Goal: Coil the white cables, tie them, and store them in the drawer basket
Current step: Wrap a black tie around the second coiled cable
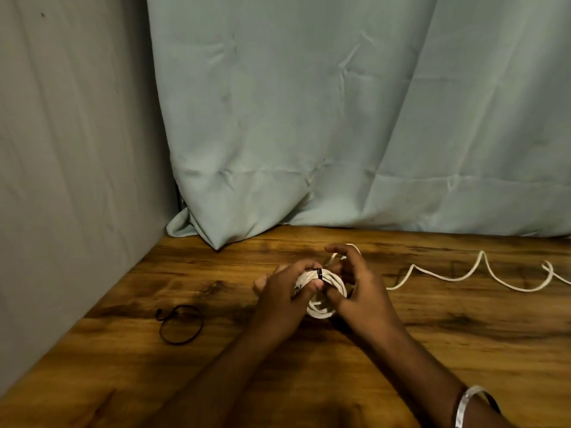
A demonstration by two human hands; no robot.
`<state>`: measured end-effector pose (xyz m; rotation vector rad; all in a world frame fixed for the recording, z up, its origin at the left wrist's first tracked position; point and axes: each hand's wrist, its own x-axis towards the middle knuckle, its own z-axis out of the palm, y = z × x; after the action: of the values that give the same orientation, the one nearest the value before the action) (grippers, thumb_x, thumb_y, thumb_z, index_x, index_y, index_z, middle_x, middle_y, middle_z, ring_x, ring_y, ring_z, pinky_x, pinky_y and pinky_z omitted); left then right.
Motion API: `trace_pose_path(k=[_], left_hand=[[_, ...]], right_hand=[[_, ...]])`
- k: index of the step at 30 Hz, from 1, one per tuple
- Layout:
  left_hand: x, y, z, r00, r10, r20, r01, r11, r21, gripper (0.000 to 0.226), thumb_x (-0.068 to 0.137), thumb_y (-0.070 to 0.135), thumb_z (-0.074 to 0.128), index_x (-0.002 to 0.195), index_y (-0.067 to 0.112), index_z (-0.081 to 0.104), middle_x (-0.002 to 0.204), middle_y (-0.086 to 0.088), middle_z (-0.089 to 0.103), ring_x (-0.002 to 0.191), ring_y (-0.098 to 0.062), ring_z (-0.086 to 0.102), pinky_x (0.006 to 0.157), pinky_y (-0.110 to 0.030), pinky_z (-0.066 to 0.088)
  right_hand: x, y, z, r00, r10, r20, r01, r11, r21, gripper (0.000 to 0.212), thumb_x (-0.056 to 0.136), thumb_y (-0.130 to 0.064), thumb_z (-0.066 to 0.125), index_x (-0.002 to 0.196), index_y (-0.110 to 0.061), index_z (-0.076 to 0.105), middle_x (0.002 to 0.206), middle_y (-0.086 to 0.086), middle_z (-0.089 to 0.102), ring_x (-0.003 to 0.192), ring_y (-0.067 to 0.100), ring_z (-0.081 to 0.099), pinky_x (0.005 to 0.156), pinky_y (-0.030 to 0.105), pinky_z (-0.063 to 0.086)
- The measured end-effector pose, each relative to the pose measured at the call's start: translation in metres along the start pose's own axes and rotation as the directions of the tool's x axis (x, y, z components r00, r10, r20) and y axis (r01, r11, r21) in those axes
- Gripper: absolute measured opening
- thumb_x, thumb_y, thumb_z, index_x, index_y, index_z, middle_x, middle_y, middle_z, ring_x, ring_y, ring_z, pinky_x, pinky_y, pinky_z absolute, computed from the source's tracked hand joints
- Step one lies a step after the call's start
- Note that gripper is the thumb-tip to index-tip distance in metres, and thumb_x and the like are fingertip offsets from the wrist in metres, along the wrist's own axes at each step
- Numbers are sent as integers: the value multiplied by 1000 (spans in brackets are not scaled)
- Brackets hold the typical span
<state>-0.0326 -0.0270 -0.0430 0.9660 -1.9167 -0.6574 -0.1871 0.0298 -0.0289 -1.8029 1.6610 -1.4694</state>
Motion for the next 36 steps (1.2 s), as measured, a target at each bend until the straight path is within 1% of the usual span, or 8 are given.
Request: trace_pose_path(k=[4, 8, 12, 19, 23, 27, 31, 36], left_hand=[[2, -2, 1, 997, -58, 48, 66, 979, -195, 29, 80, 53, 64, 108, 49, 65, 106, 22, 72, 106, -5, 66, 102, -52, 45], [3, -3, -1, 991, -110, 75, 131, 898, -420, 22, 91, 13, 69, 113, 17, 70, 105, -1, 76, 99, -18, 72, 89, -41, 59], [4, -3, -2, 981, -154, 122, 196, 803, -562, 25, 92, 5, 66, 116, 8, 68, 106, -10, 76, 98, -24, 73, 78, -29, 58], [5, -7, -7, 971, -165, 175, 239, 749, -618, 24, 92, 8, 65, 115, 12, 69, 107, -7, 76, 99, -23, 73, 77, -29, 57], [4, -6, -8, 990, -50, 130, 109, 859, -500, 25, 87, 25, 71, 112, 23, 71, 107, 1, 77, 102, -17, 72, 88, -34, 55], [2, -12, -6, 997, 77, 31, -76, 997, -6, 28, 87, 64, 54, 114, 58, 60, 104, 24, 72, 105, -6, 65, 100, -48, 42], [-3, -3, -6, 978, 208, 17, -208, 965, 159, 31, 93, 54, 53, 121, 45, 61, 73, 28, 62, 74, 3, 56, 90, -49, 41], [-6, 4, -8, 955, 294, 24, -290, 922, 257, 30, 96, 49, 51, 123, 41, 62, 93, 16, 73, 88, -2, 58, 96, -39, 28]], right_hand=[[-1, -2, 1, 997, -71, -26, 62, 968, -245, 58, 85, -31, 81, 131, -49, 52, 108, -19, 67, 98, 0, 67, 78, 38, 61], [-2, -7, -1, 975, -219, -41, 180, 881, -437, 45, 84, -48, 80, 116, -44, 48, 112, -22, 56, 94, 0, 57, 69, 28, 51], [-2, -11, -3, 919, -392, 51, 351, 751, -559, 31, 85, -37, 79, 108, -31, 58, 110, -13, 52, 92, 10, 52, 65, 28, 44], [-3, -9, -6, 801, -590, 99, 528, 618, -582, 12, 90, -20, 76, 102, -20, 74, 105, -3, 64, 92, 15, 54, 73, 26, 40], [-4, -9, -4, 852, -516, -82, 437, 790, -430, 9, 97, -20, 70, 90, -16, 65, 88, -6, 59, 76, 14, 56, 62, 34, 47], [-3, -3, -3, 904, -397, -156, 340, 891, -300, 19, 100, -23, 67, 84, -18, 59, 83, -8, 56, 74, 14, 57, 59, 43, 49], [-4, -2, -2, 913, -372, -170, 316, 905, -284, 22, 99, -22, 68, 81, -18, 56, 82, -7, 55, 73, 15, 57, 60, 43, 48], [-2, -1, -2, 928, -296, -227, 250, 945, -213, 20, 96, -18, 71, 80, -17, 61, 82, -7, 59, 76, 14, 60, 61, 43, 50]])
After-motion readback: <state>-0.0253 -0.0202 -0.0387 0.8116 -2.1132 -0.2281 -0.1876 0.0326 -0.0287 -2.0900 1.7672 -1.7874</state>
